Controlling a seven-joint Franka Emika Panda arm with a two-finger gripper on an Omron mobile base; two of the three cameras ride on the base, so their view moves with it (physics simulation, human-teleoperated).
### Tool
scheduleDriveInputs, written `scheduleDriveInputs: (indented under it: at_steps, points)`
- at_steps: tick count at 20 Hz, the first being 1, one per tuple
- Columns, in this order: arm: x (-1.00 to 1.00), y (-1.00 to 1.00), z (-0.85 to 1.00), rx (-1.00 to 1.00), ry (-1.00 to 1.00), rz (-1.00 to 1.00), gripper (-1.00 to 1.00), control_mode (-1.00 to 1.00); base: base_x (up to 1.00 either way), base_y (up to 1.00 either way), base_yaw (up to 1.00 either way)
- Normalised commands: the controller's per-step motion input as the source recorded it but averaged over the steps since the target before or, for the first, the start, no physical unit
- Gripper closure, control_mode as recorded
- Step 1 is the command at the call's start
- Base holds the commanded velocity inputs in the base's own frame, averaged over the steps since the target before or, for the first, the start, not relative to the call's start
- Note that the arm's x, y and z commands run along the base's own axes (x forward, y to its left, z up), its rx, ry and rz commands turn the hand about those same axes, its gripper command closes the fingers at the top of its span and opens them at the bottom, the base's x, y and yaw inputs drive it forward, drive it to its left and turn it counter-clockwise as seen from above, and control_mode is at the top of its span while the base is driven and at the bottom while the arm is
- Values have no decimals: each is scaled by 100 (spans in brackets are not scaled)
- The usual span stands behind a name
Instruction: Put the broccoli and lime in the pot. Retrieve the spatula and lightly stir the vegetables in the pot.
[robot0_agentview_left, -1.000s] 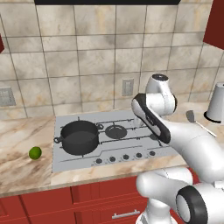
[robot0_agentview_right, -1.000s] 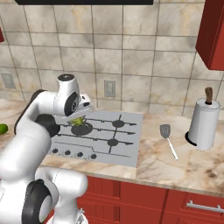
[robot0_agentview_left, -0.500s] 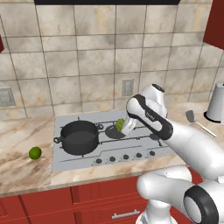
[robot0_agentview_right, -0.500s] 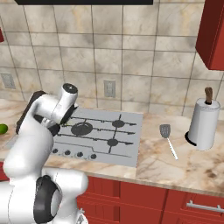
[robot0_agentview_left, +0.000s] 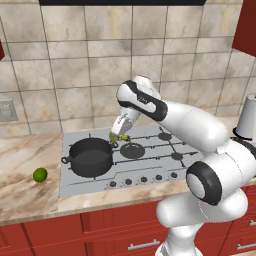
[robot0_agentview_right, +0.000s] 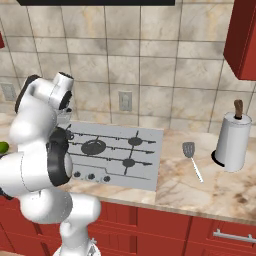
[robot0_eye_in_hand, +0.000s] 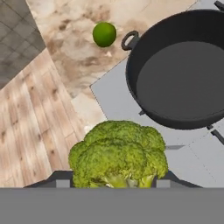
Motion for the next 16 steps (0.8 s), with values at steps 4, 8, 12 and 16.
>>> scheduleDriveInputs:
  at_steps: [4,8,12,16]
  points:
    - [38,8,-44,-5,-3,-9,100,-100,0,0,0]
    - [41,48,-14,-9,0,-30,100,-100,0,0,0]
    - [4,29,-33,0,0,-36,100,-100,0,0,0]
    - [3,8,-30,-12,11,-42,100,-100,0,0,0]
